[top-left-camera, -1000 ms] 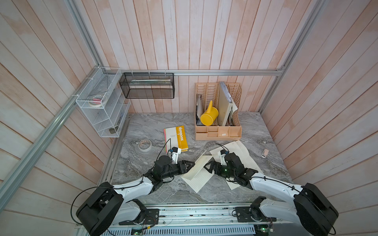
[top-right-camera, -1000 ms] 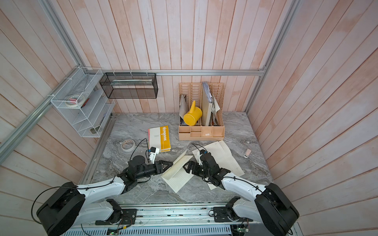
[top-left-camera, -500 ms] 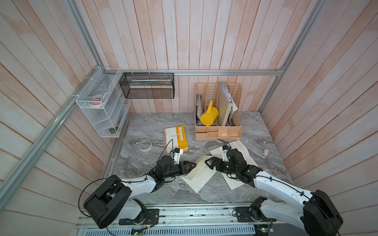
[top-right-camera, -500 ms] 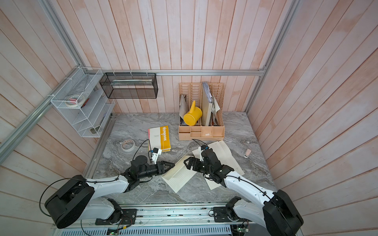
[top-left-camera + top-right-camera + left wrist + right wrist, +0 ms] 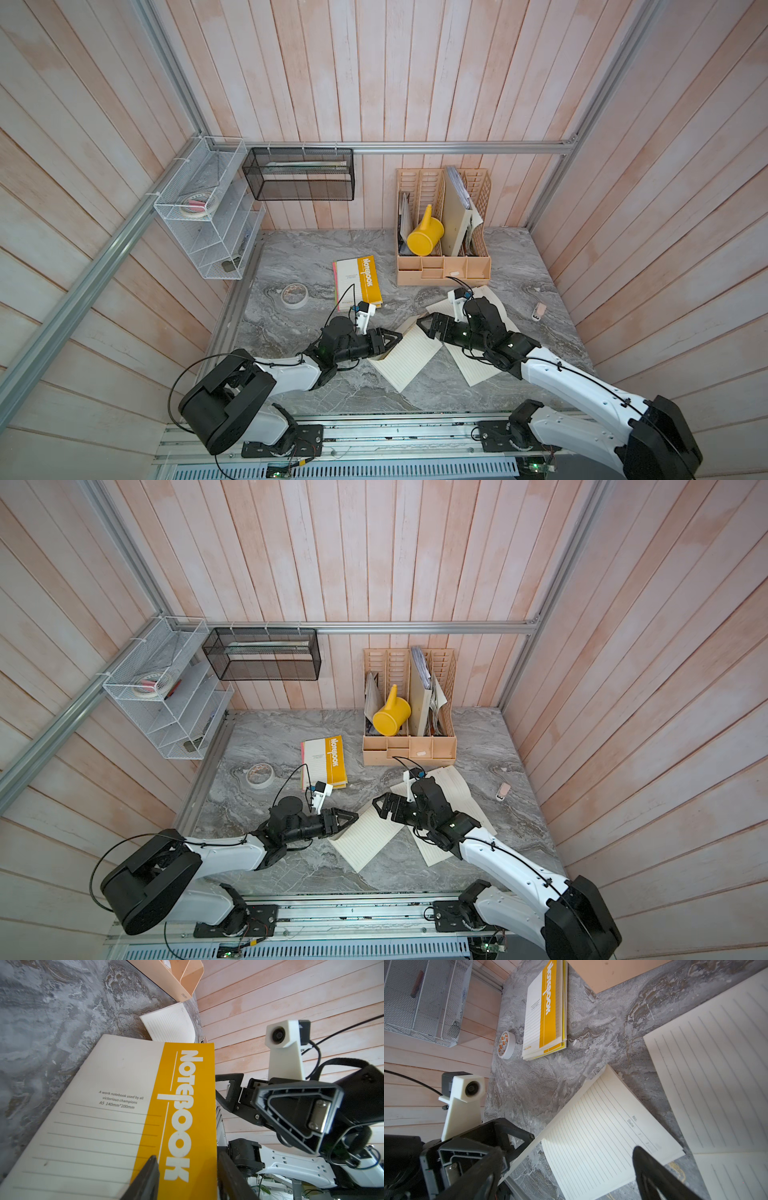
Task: Close the notebook
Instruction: Close the notebook at the center of the board.
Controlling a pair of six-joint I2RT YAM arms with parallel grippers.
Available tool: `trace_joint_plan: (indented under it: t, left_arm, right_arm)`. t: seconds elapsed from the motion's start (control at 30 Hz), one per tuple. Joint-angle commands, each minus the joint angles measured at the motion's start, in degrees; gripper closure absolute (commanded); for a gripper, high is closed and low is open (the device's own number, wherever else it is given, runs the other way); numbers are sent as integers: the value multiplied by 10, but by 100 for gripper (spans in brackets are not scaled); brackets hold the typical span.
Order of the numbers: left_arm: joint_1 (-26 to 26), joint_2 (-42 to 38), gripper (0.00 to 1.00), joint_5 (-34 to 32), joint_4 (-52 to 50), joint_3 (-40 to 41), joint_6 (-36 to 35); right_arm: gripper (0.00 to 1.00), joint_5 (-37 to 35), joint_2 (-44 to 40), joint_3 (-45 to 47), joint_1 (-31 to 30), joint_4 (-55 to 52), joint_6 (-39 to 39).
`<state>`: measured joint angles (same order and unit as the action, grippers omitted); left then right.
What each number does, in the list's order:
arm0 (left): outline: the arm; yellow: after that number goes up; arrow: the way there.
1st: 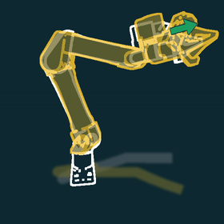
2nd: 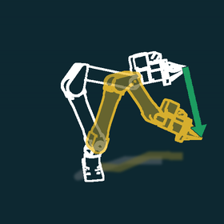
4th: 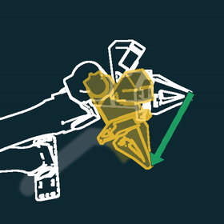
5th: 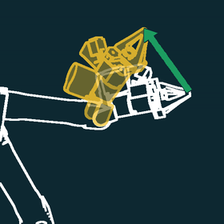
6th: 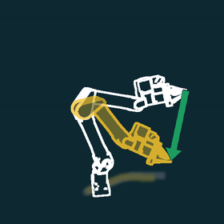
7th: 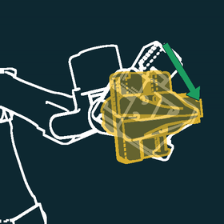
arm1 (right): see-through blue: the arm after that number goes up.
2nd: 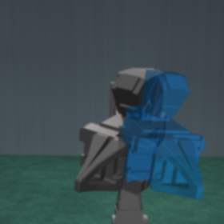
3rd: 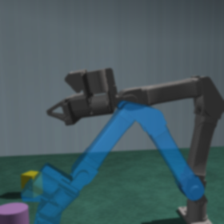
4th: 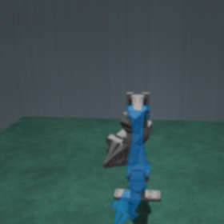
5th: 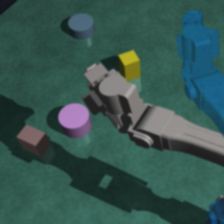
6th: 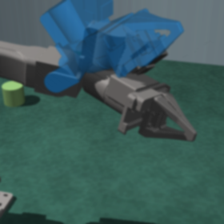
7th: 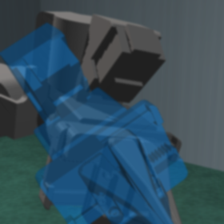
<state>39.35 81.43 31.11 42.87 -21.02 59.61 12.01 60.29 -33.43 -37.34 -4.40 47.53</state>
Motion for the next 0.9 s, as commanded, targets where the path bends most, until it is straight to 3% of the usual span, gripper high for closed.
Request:
trace_joint_plan:
  t: [0.0, 0.27, 0.5, 0.67, 0.87]
  left_arm:
    - [5, 10, 51, 13, 30, -15, 10]
    - [11, 70, 47, 55, 60, -30, 24]
    - [11, 112, 47, 49, 80, -16, 25]
    - [12, 131, 47, 32, 45, -23, 17]
    - [12, 140, 47, -5, -66, -54, -6]
  right_arm:
    - [2, -2, -9, -11, 3, 3, -2]
    - [2, -2, -15, -15, 2, 9, -3]
    - [2, 5, -20, -12, 2, 15, 2]
    - [2, 17, -18, -8, 0, 33, 11]
    - [2, 37, -3, 4, -8, 62, 24]
